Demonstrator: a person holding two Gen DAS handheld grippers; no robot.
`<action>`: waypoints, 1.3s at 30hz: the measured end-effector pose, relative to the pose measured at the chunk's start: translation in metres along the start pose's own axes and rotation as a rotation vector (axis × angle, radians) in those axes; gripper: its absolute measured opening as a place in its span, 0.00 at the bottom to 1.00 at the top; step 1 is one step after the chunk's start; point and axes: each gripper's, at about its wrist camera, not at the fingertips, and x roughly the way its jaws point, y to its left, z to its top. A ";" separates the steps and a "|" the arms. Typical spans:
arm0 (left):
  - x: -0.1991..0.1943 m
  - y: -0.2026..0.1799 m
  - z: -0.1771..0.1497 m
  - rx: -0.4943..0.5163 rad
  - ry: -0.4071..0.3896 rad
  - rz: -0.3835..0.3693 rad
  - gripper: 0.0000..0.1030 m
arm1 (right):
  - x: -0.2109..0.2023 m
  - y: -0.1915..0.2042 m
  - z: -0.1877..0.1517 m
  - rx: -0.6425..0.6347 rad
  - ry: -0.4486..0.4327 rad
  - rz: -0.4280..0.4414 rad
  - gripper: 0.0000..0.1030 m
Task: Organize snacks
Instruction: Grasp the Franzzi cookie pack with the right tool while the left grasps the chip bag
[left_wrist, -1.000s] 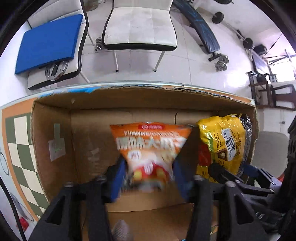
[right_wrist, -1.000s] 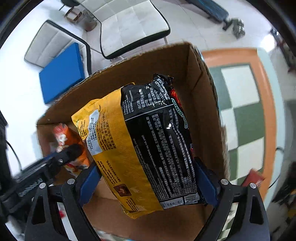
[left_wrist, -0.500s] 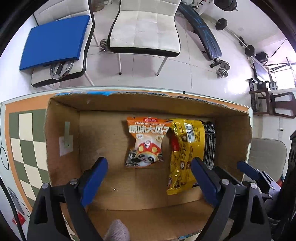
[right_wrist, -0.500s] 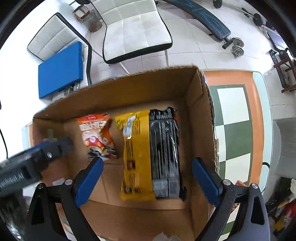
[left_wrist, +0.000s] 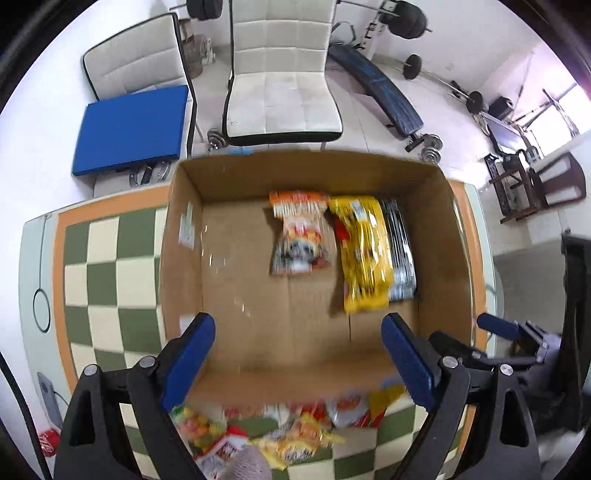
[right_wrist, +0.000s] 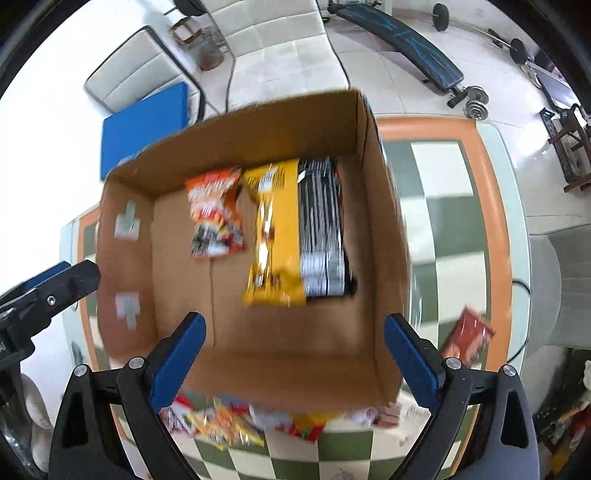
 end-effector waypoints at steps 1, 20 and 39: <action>-0.003 -0.002 -0.018 0.007 -0.005 0.010 0.90 | -0.002 -0.002 -0.011 0.003 0.004 0.007 0.96; 0.133 -0.046 -0.191 0.318 0.318 0.181 0.89 | 0.074 -0.066 -0.123 -0.236 0.265 -0.221 0.96; 0.163 -0.008 -0.203 -0.138 0.434 0.051 0.51 | 0.131 -0.098 -0.148 -0.222 0.364 -0.224 0.73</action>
